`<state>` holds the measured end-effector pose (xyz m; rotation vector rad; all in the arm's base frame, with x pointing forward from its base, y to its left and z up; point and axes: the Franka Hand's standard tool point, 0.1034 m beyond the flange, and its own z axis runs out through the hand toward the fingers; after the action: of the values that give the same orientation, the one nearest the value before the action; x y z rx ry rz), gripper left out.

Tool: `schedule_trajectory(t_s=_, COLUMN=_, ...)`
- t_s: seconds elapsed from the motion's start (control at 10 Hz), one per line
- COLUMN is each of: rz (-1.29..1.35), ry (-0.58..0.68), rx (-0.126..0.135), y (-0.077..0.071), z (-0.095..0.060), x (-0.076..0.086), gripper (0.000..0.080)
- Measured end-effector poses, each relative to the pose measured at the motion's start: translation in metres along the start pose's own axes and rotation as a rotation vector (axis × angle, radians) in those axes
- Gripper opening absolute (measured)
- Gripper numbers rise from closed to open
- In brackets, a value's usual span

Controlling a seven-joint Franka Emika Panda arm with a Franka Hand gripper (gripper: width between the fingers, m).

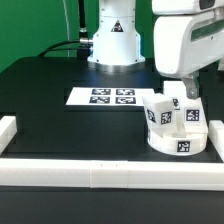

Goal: Assemble stool

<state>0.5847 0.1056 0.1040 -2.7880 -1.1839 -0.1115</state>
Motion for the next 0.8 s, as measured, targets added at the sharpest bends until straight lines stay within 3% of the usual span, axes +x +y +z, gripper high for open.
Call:
schedule_trajectory(t_s=0.4, rz=-0.227, ry=-0.015, rx=-0.012, y=0.004, z=0.000, x=-0.004, gripper=0.0649)
schedule_trajectory(t_s=0.5, rz=-0.330, ry=-0.016, rx=-0.032, y=0.006, z=0.002, x=-0.005, gripper=0.0649)
schedule_trajectory(t_s=0.8, rz=-0.406, ry=-0.034, rx=-0.027, y=0.001, z=0.010, x=-0.012, gripper=0.0649)
